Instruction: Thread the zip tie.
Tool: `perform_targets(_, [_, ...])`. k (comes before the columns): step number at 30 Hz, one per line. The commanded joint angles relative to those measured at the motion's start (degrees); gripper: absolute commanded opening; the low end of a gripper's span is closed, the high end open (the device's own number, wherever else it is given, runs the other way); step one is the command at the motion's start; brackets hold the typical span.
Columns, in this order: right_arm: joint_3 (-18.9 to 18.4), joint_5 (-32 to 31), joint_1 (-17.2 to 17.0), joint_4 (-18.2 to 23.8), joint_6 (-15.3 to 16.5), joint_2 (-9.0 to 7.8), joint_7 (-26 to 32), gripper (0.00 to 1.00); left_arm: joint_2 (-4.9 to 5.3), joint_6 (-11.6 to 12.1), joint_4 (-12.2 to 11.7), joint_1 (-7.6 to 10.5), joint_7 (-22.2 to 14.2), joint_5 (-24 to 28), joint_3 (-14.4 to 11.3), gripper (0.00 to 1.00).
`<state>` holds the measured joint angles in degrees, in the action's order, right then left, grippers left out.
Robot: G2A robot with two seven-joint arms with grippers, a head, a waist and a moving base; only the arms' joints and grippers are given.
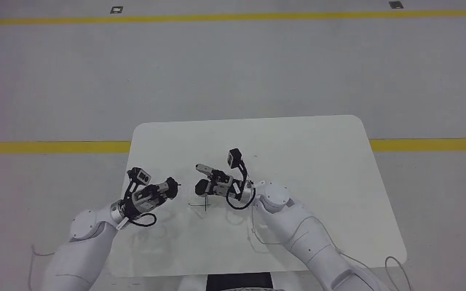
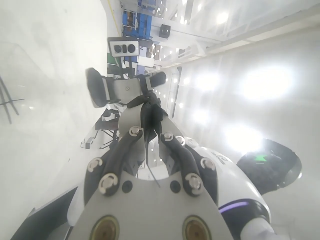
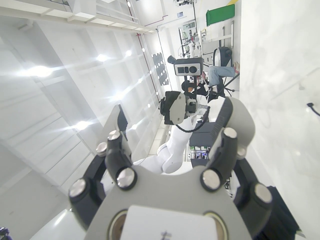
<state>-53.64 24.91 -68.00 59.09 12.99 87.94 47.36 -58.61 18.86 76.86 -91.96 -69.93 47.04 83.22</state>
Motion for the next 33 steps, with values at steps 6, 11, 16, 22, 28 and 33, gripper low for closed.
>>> perform_targets(6, [0.0,0.0,0.0,0.0,0.0,0.01,0.0,1.00,0.00,-0.2,0.0,0.01,0.2,-0.1,0.0,0.00])
perform_targets(11, [0.0,0.0,0.0,0.0,0.0,0.01,0.0,1.00,-0.94,0.6,1.1,1.02,2.1,-3.8,2.8,0.00])
perform_targets(16, [0.0,0.0,0.0,0.0,0.0,0.01,0.0,1.00,-3.98,0.6,2.3,0.49,-2.2,-8.7,9.7,0.00])
perform_targets(22, [0.0,0.0,0.0,0.0,0.0,0.01,0.0,1.00,-8.92,0.6,2.0,1.63,-9.7,-15.3,17.2,0.00])
perform_targets(28, [0.0,0.0,0.0,0.0,0.0,0.01,0.0,1.00,-12.62,0.6,5.6,0.93,-9.7,-21.5,18.9,0.00])
perform_targets(33, [0.0,0.0,0.0,0.0,0.0,0.01,0.0,1.00,-13.89,0.6,7.2,0.68,-9.7,-26.1,18.6,0.00])
